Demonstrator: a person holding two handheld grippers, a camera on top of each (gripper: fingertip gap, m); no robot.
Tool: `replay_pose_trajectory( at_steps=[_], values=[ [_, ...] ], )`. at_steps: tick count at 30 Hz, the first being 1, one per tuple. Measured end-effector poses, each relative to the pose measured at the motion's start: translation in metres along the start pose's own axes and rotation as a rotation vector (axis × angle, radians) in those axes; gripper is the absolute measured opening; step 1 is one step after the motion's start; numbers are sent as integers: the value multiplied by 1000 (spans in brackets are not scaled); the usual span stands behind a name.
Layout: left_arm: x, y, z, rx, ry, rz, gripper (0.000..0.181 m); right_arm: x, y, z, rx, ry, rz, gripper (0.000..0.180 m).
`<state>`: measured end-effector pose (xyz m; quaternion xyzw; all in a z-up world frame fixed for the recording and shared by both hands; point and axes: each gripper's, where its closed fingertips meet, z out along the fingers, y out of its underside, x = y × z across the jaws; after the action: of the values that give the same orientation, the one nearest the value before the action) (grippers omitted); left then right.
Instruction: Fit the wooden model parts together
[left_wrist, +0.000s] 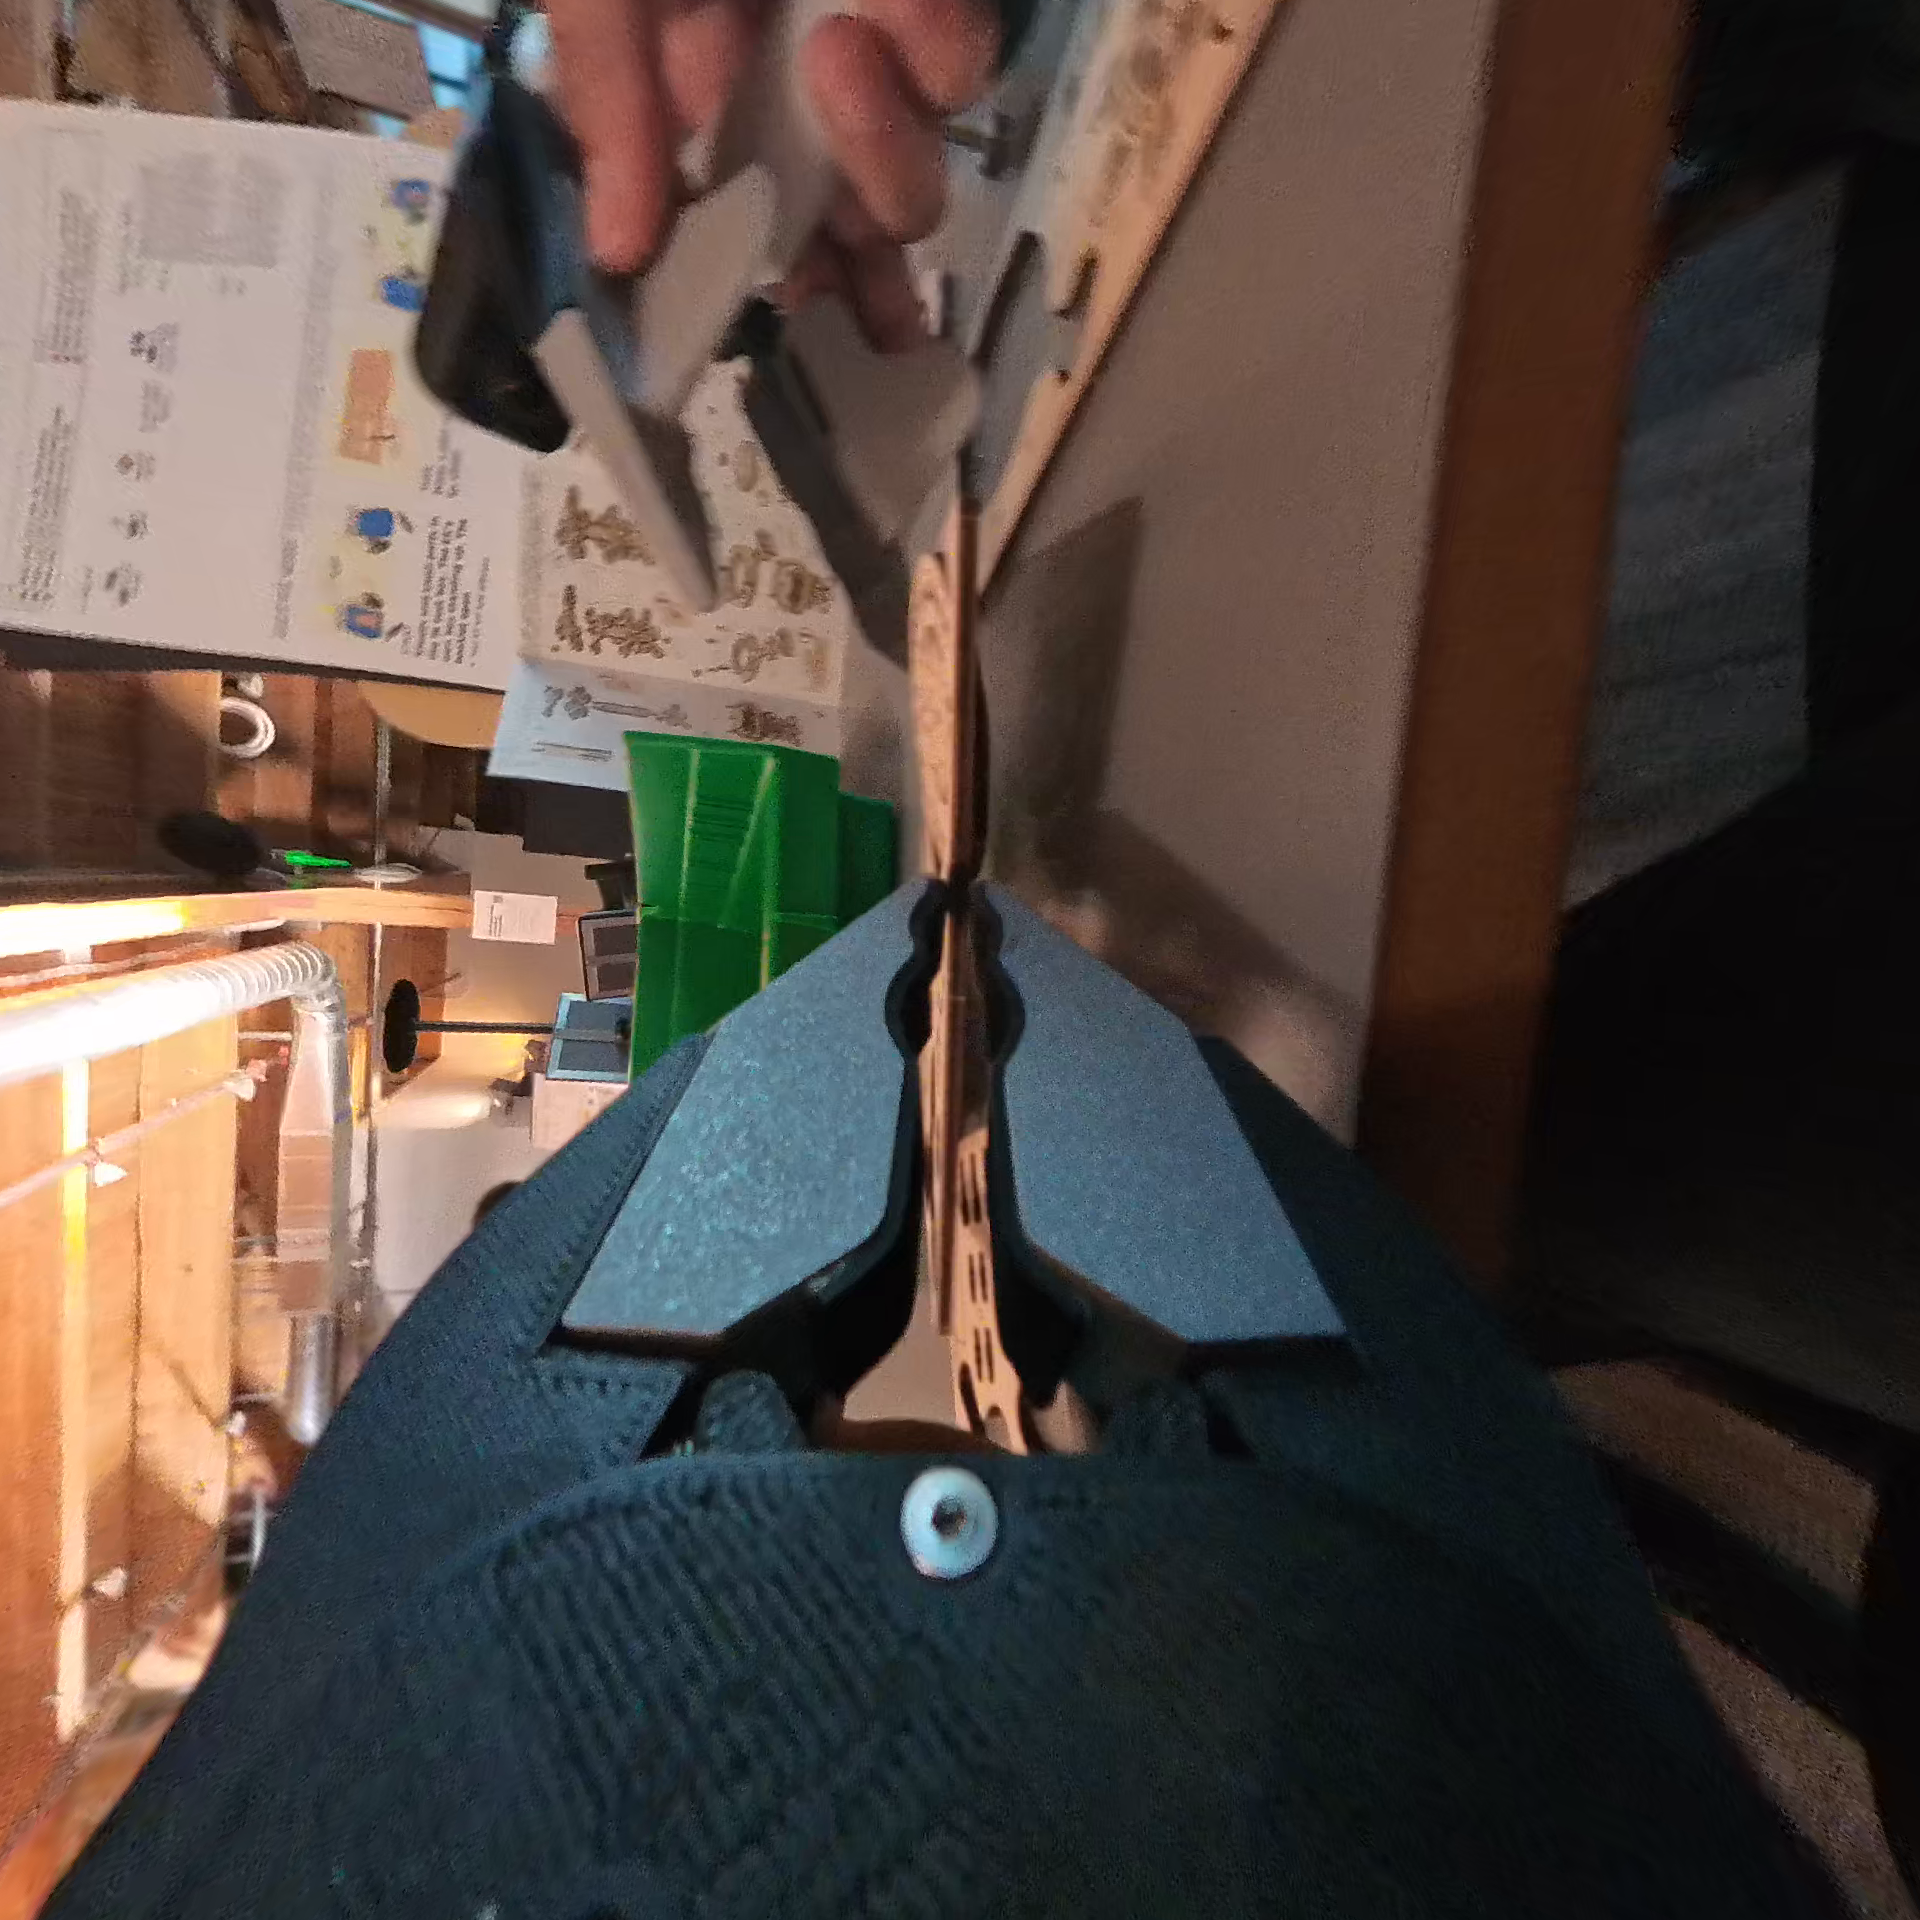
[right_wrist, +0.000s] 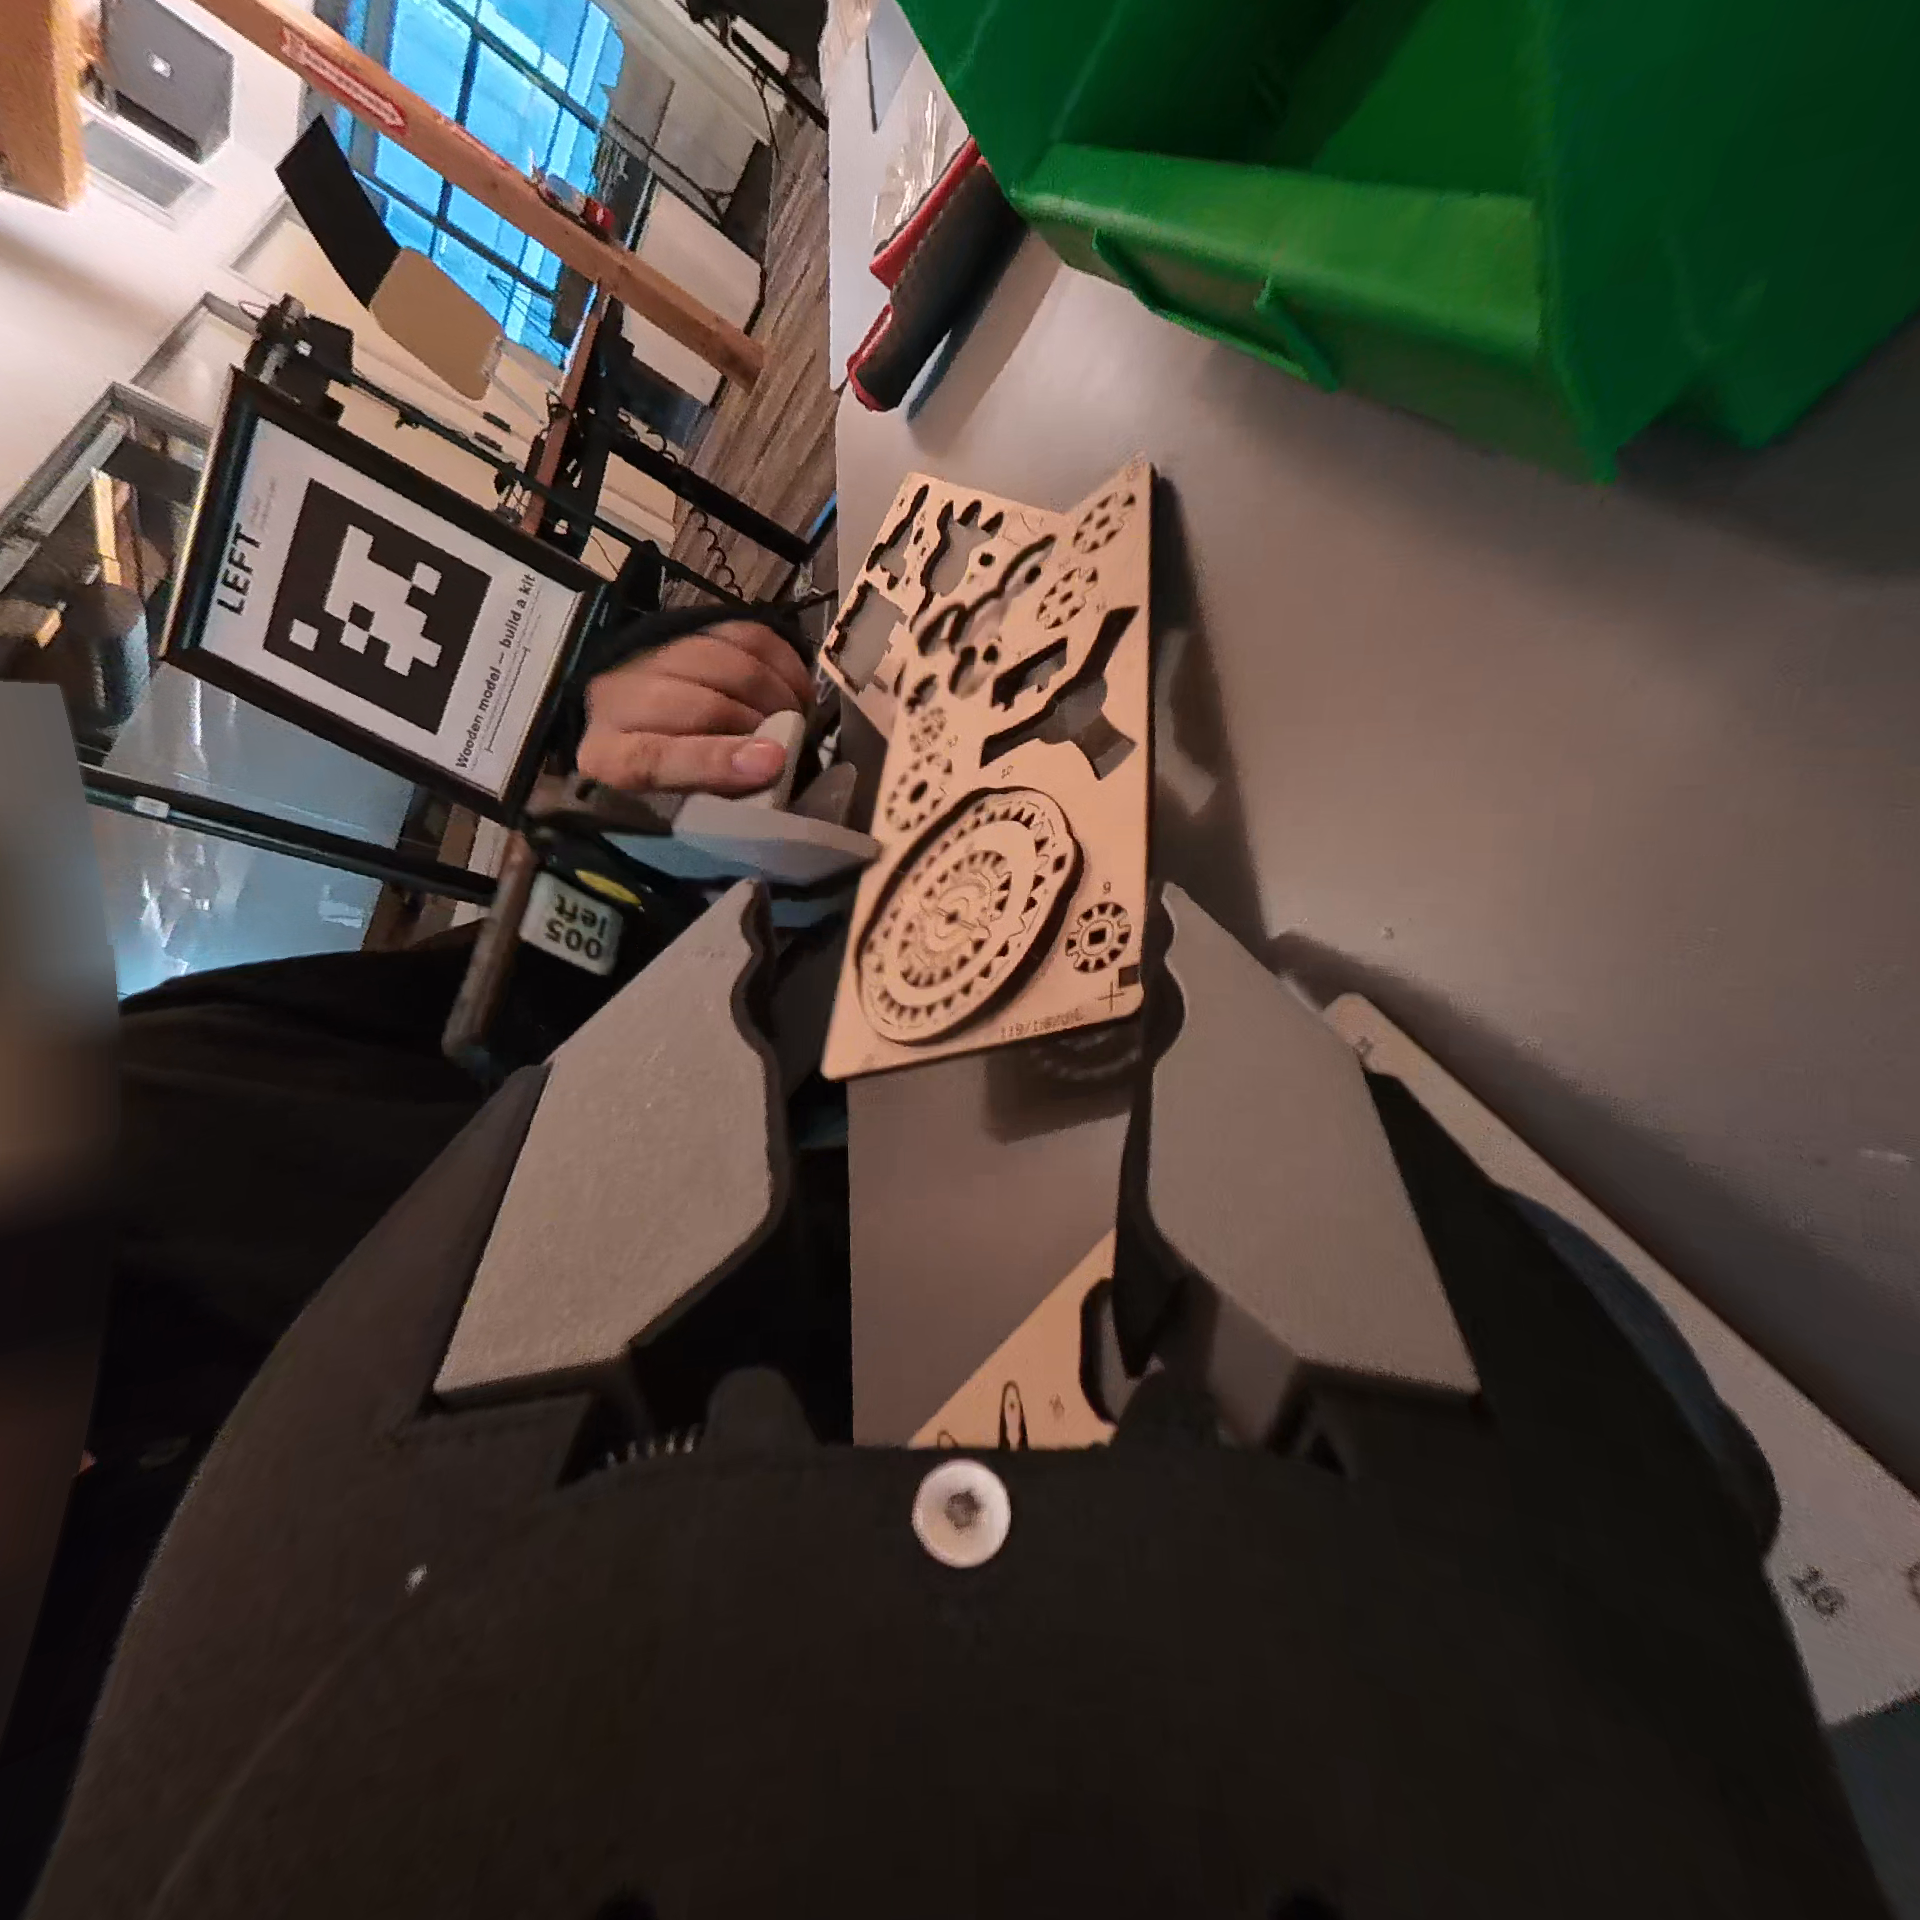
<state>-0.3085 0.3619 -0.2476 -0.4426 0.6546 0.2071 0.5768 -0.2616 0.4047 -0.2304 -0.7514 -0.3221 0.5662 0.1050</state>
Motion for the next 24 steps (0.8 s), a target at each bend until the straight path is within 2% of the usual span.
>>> replay_pose_trajectory(
  at_steps=[3, 7, 10, 11, 14, 16, 17, 18, 19, 22, 24],
  values=[
    [-25, -2, 4, 15, -79, -74, 3, -3, 10, 1, -35, -47, 30, 63],
    [-18, 0, 18, -28, 15, -81, 3, 6, 17, 1, -51, 1, 15, 75],
    [2, 6, 20, -59, 209, -171, 6, 2, 23, -3, -73, -12, -36, 83],
    [4, 10, 21, -75, 219, -157, 8, -1, 27, -3, -92, -14, -64, 83],
    [2, 21, 24, -129, 168, -35, 12, -7, 34, 0, -127, -6, -120, 83],
    [2, 16, 26, -103, 154, -22, 20, -5, 34, 0, -123, 17, -128, 83],
    [2, 11, 27, -77, 151, -29, 18, -3, 33, -1, -114, 25, -123, 85],
    [0, 7, 26, -55, 142, -39, 7, -2, 31, -3, -102, 30, -119, 86],
    [-6, 1, 25, -17, 116, -63, 3, -2, 29, -5, -90, 26, -121, 88],
    [-24, -4, 20, 24, 99, -165, 2, -12, 18, -16, -14, -3, -163, 78],
    [-37, -3, 18, 44, 67, -191, 0, -17, 6, -29, 51, 39, -250, 76]
  ],
)
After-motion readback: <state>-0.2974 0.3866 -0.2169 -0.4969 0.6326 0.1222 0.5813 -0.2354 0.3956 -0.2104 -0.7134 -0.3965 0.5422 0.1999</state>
